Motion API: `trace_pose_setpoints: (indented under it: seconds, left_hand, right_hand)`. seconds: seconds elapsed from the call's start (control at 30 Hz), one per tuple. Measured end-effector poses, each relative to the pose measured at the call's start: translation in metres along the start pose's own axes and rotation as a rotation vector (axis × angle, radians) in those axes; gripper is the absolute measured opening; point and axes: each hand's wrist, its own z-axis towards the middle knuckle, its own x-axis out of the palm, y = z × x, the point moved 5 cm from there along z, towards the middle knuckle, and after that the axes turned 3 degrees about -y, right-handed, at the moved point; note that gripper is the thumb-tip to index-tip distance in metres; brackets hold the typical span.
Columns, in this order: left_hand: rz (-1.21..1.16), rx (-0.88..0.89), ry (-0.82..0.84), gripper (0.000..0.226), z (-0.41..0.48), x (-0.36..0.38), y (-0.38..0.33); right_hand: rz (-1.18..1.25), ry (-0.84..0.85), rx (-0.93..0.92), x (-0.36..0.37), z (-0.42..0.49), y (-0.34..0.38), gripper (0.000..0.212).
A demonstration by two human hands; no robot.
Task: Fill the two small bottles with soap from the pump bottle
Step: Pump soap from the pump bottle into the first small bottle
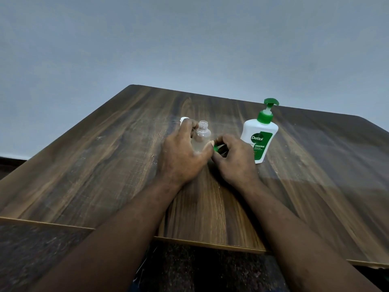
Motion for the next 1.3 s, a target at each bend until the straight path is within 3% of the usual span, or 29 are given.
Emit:
trace_pose_setpoints:
  seconds: [0.2,0.37,0.47,0.67,0.8,0.93,1.03,1.17,1.3]
  left_hand:
    - [-0.001,0.010,-0.007,0.040,0.000,0.000,0.000]
    - [-0.007,0.040,-0.014,0.039,0.000,-0.002,-0.002]
    - [0.033,0.072,-0.019,0.040,0.000,-0.002,-0.003]
    - [0.053,0.100,-0.012,0.042,0.000,0.001,-0.003]
    - [0.083,0.122,0.008,0.037,-0.002,0.001,-0.007]
    - [0.080,0.141,0.024,0.037,-0.004,0.004,-0.014]
    - [0.105,0.155,0.051,0.041,-0.007,0.009,-0.016]
    - [0.086,0.161,0.077,0.047,-0.008,0.014,-0.016]
    - [0.098,0.195,0.081,0.047,-0.003,0.018,-0.025]
  right_hand:
    - [-0.163,0.114,-0.073,0.007,0.002,0.002,0.026]
    - [-0.307,0.188,-0.095,0.015,0.012,0.007,0.012]
    - [-0.285,0.200,-0.070,0.015,0.017,0.010,0.018]
    - [-0.238,0.077,-0.184,-0.010,0.004,0.023,0.019]
    - [-0.190,-0.158,-0.308,-0.052,-0.006,0.022,0.010]
    - [-0.013,-0.442,-0.251,-0.098,0.002,-0.008,0.021]
    - [0.050,-0.509,-0.174,-0.114,0.015,-0.033,0.030]
    - [0.128,-0.398,-0.024,-0.110,0.032,-0.064,0.058]
    - [0.255,-0.189,-0.027,-0.096,0.051,-0.074,0.087]
